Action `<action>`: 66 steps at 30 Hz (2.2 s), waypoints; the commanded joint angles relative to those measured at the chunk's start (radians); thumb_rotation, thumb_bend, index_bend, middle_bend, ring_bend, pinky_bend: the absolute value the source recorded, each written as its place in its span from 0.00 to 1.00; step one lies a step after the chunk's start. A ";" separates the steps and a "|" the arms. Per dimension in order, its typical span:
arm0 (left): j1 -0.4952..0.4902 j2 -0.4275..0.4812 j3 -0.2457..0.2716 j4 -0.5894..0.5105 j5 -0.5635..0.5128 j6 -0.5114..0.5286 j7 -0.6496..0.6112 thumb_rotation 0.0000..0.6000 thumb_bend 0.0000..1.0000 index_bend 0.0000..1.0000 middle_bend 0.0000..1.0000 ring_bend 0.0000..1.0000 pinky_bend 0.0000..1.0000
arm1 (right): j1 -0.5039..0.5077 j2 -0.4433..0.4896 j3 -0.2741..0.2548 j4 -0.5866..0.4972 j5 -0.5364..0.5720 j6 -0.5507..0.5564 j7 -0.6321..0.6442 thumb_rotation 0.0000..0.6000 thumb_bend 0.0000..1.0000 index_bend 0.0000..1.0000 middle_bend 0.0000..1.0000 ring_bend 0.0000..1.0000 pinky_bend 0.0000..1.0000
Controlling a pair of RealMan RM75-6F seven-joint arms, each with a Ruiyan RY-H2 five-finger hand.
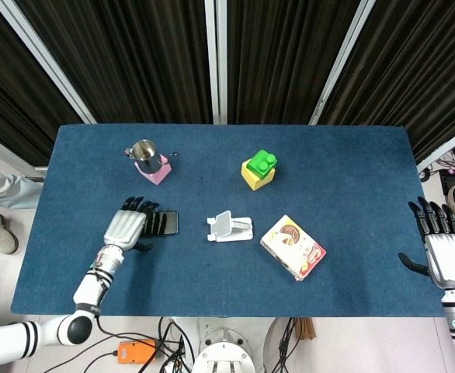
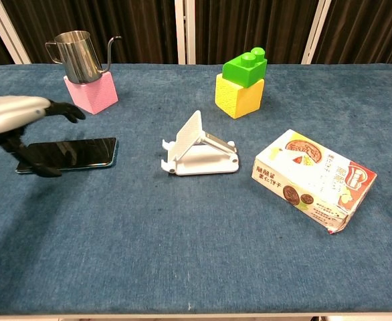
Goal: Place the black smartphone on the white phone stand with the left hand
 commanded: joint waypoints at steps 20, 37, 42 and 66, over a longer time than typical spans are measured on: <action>-0.137 -0.090 0.020 0.088 -0.250 0.034 0.151 0.92 0.12 0.23 0.13 0.00 0.00 | 0.003 -0.012 -0.003 0.034 0.019 -0.018 0.034 1.00 0.31 0.00 0.05 0.00 0.05; -0.130 -0.095 0.035 0.117 -0.192 0.014 -0.009 0.86 0.20 0.45 0.17 0.01 0.00 | -0.004 -0.018 -0.007 0.050 0.023 -0.016 0.059 1.00 0.31 0.00 0.05 0.00 0.05; -0.105 -0.096 0.048 0.141 -0.098 0.035 -0.090 0.93 0.20 0.45 0.34 0.21 0.00 | -0.003 -0.019 -0.007 0.052 0.021 -0.017 0.059 1.00 0.31 0.00 0.05 0.00 0.05; -0.032 -0.049 0.008 0.043 0.273 0.106 -0.641 1.00 0.20 0.50 0.58 0.47 0.34 | -0.013 0.003 -0.010 0.012 0.010 0.005 0.030 1.00 0.31 0.00 0.05 0.00 0.05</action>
